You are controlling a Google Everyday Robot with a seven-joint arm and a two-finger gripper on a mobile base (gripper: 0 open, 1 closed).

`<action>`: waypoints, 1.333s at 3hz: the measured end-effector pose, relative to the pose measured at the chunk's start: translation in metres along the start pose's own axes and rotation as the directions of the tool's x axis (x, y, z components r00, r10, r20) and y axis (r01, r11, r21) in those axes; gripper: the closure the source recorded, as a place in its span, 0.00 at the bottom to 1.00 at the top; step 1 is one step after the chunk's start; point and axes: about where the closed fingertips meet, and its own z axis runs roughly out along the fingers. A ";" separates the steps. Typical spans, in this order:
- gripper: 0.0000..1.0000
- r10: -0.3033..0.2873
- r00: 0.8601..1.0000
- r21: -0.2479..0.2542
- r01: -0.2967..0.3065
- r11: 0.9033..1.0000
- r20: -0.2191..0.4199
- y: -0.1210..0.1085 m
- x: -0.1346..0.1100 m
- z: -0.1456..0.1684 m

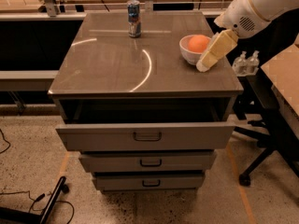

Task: Pick orange from white bowl and place on counter

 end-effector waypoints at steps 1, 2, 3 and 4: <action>0.00 0.056 0.998 0.087 -0.058 0.995 0.031 -0.024 0.007 0.007; 0.00 0.111 0.990 0.185 -0.126 0.974 0.090 -0.058 0.006 0.013; 0.14 0.141 0.980 0.216 -0.169 0.962 0.138 -0.084 0.004 0.021; 0.24 0.170 0.969 0.201 -0.206 0.958 0.181 -0.102 -0.002 0.034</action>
Offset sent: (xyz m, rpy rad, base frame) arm 0.0922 -0.0427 0.0055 0.1278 -0.2218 -0.3186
